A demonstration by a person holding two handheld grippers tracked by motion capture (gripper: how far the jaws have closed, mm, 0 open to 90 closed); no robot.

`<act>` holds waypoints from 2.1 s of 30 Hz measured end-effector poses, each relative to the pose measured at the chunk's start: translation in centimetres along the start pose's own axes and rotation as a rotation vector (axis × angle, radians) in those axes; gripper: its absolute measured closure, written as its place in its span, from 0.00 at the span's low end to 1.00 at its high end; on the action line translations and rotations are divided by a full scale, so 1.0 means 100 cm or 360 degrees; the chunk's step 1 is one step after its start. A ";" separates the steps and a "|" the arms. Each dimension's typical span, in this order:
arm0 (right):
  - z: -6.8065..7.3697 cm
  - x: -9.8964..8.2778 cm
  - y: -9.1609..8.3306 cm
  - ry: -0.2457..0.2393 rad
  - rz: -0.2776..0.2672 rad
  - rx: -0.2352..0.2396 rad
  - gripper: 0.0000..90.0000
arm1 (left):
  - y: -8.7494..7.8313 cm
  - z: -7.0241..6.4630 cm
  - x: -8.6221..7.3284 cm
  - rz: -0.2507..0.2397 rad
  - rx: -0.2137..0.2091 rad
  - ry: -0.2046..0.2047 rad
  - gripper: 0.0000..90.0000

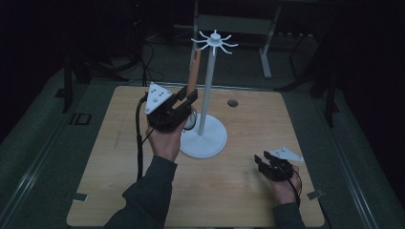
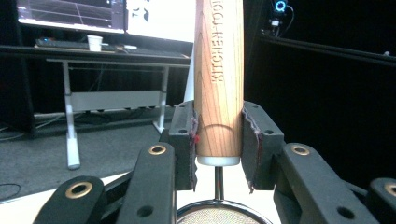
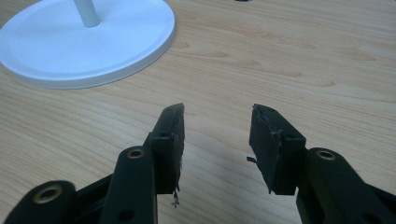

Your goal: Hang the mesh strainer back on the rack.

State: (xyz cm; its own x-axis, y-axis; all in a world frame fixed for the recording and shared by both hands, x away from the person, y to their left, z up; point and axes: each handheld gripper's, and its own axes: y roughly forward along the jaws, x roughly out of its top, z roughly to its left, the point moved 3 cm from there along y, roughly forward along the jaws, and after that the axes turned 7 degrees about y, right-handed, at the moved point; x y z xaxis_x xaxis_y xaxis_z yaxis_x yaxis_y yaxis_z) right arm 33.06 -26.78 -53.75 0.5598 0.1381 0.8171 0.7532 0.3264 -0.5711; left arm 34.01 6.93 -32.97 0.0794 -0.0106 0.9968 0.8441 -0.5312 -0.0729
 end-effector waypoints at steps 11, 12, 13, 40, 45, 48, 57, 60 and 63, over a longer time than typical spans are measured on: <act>-0.001 0.000 0.000 0.0000 -0.0003 0.0000 0.61 | 0.007 0.001 0.004 0.0005 0.0017 -0.0015 0.76; -0.001 0.000 0.000 0.0001 -0.0004 0.0000 0.61 | 0.007 0.001 0.004 0.0005 0.0017 -0.0015 0.76; -0.001 0.000 0.000 0.0004 -0.0004 -0.0001 0.61 | 0.008 0.001 0.005 0.0002 0.0019 -0.0016 0.76; -0.001 0.000 -0.001 0.0005 -0.0006 -0.0003 0.61 | 0.023 0.004 0.006 0.0083 -0.0007 -0.0040 0.76; -0.001 0.000 -0.002 0.0006 -0.0008 -0.0004 0.61 | 0.028 0.005 0.006 0.0106 -0.0011 -0.0045 0.76; -0.001 0.000 -0.002 0.0005 -0.0009 -0.0003 0.61 | 0.029 0.005 0.006 0.0115 -0.0008 -0.0046 0.76; -0.001 -0.001 -0.002 0.0002 -0.0007 -0.0003 0.61 | 0.023 0.009 0.007 0.0056 -0.0004 -0.0073 0.63; 0.000 -0.001 -0.002 0.0002 -0.0008 -0.0004 0.61 | 0.021 0.009 0.008 0.0043 0.0003 -0.0068 0.61; 0.000 -0.001 -0.002 0.0001 -0.0006 -0.0004 0.61 | 0.021 0.009 0.008 0.0047 0.0003 -0.0063 0.61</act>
State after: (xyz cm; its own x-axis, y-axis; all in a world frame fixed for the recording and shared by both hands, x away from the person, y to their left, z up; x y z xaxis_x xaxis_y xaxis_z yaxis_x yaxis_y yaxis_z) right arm 32.89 -26.86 -53.73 0.5570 0.1360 0.8193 0.7563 0.3246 -0.5680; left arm 36.30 6.54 -32.40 0.1256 0.0073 0.9921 0.8419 -0.5298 -0.1027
